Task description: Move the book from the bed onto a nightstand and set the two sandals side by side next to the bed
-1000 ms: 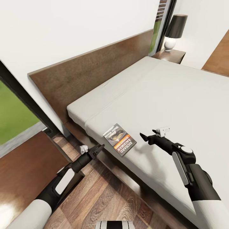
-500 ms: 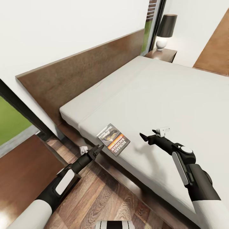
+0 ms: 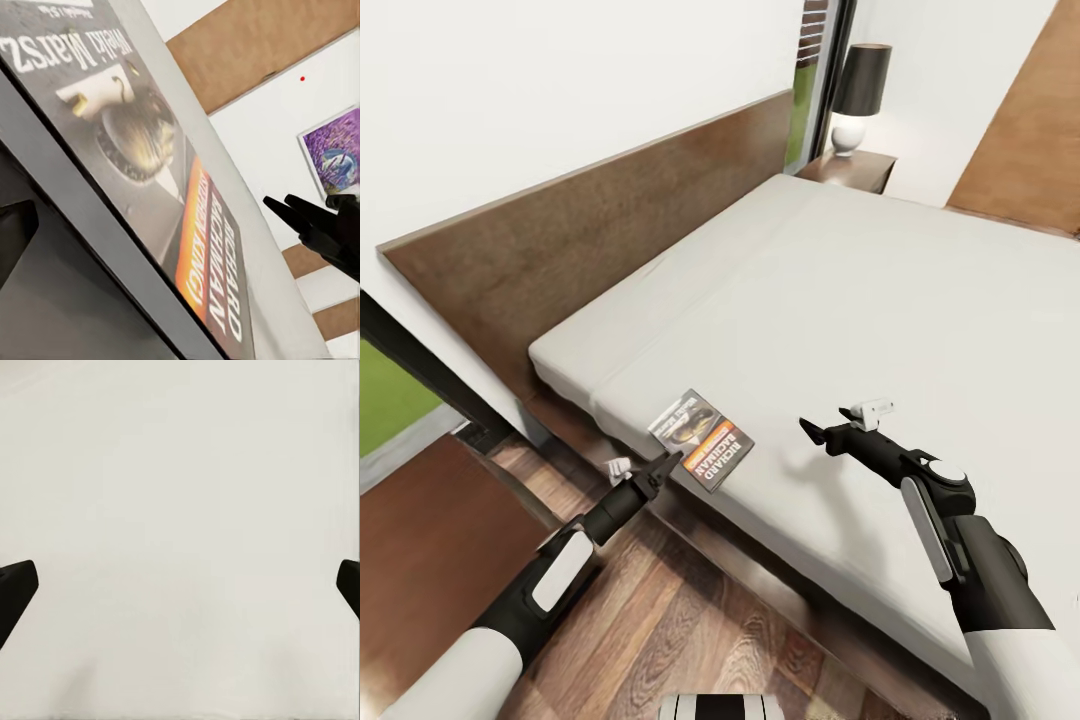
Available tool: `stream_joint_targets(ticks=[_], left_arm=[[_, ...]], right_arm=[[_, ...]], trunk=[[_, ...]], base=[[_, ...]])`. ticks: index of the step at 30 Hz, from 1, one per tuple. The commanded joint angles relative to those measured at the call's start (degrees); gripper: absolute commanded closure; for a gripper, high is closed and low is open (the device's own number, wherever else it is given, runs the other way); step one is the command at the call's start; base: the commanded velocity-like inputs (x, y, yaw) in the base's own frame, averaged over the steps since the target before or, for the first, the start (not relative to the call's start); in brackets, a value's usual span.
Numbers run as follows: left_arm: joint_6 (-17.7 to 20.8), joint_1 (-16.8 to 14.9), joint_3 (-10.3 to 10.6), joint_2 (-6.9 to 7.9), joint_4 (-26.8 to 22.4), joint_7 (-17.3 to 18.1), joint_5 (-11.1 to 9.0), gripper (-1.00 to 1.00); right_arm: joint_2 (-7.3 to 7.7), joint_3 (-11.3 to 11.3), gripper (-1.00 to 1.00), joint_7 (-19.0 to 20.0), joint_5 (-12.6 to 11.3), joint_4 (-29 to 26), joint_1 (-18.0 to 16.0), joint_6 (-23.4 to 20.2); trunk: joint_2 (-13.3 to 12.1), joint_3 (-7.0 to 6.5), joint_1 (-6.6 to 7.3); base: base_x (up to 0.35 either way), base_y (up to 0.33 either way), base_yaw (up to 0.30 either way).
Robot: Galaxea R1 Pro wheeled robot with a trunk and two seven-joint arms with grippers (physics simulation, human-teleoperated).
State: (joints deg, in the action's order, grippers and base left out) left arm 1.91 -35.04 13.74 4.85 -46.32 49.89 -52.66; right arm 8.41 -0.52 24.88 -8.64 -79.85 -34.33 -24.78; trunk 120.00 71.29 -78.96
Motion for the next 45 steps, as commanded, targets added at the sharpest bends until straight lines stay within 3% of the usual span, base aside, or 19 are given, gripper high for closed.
stream_joint_targets(ticks=[1,45], left_arm=[[0.2,0.0,0.2,0.07,0.0,0.1,-0.6,-1.00],[0.2,0.0,0.2,0.03,1.7,-0.5,-2.2,-1.00]], right_arm=[[0.03,0.0,-1.00,-0.1,-0.6,0.0,0.0,-0.4],[0.03,-0.1,-1.00,-0.2,-0.6,0.1,0.0,-0.4]], trunk=[[0.0,0.03,0.01],[0.0,0.03,0.01]], base=[[0.000,0.000,-0.148],[0.000,0.000,-0.017]])
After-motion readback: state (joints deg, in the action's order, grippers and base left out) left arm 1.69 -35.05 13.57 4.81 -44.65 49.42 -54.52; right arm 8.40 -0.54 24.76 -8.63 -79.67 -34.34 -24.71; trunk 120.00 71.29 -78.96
